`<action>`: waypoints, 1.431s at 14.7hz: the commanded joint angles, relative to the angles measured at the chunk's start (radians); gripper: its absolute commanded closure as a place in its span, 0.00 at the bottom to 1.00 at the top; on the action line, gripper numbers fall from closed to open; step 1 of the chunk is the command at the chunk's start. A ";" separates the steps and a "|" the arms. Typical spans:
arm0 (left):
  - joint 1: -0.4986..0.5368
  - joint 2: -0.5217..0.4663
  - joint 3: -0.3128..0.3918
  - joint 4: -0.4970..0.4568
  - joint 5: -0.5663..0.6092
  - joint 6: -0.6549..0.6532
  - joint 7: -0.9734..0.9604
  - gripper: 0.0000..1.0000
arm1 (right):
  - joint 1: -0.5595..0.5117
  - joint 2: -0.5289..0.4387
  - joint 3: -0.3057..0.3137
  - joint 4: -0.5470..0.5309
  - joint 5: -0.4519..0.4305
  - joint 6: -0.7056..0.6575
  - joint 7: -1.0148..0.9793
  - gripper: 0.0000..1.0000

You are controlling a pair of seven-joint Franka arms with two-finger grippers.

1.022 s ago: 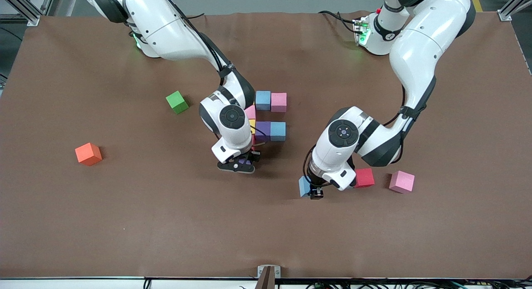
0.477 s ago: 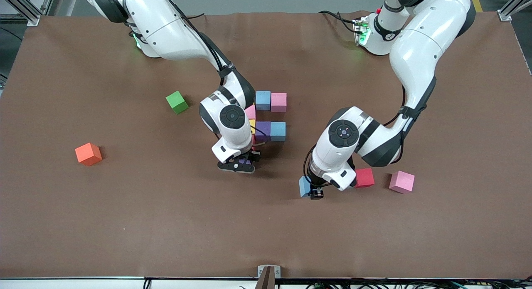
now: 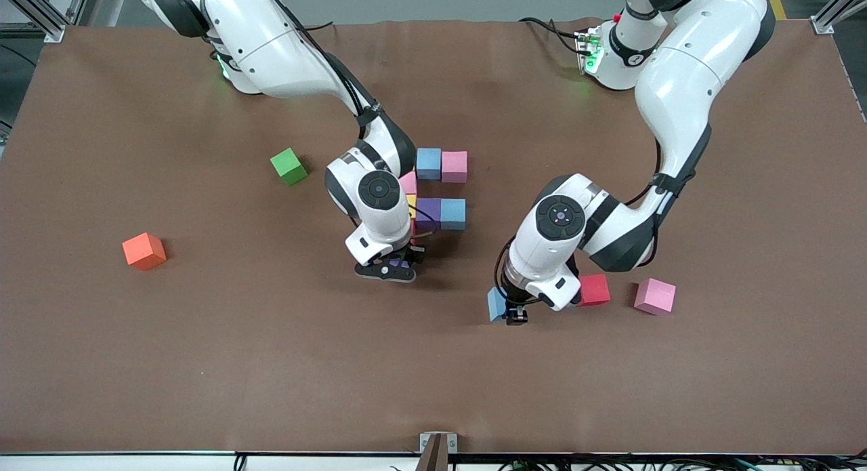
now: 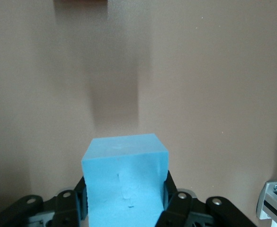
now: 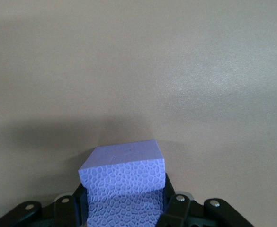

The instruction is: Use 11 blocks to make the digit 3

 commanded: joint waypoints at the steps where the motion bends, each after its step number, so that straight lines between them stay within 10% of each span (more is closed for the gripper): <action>1: -0.002 -0.002 0.003 0.005 0.006 0.003 -0.014 0.68 | 0.016 0.026 -0.003 0.019 -0.002 -0.004 0.029 0.97; 21: -0.001 -0.002 0.003 0.005 0.007 0.003 -0.014 0.68 | 0.008 0.024 -0.003 0.011 -0.002 -0.014 0.053 0.97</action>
